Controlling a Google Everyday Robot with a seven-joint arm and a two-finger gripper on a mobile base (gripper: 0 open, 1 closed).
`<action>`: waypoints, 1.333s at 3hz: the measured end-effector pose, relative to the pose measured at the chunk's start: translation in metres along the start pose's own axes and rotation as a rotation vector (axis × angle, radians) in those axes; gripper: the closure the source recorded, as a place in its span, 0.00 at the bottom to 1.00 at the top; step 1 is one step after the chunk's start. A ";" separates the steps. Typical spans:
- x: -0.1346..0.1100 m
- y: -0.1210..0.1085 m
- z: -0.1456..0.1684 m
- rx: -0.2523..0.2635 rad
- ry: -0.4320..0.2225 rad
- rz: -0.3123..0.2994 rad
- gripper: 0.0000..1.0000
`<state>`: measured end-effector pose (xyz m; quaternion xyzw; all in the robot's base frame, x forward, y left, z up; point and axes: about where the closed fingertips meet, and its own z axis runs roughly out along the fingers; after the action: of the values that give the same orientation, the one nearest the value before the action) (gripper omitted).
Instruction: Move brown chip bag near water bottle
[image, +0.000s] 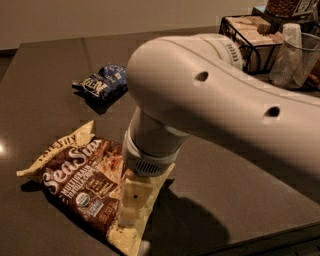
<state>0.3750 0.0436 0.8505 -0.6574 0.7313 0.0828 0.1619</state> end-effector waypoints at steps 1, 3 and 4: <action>0.013 -0.004 0.011 -0.002 0.043 0.023 0.13; 0.034 -0.021 -0.017 0.021 0.045 0.063 0.61; 0.051 -0.039 -0.039 0.051 0.046 0.088 0.83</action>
Offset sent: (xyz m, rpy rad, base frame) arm 0.0204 -0.0432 -0.0017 -0.0456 0.0285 -0.0813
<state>0.4042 -0.0214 0.8729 -0.6219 0.7650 0.0562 0.1581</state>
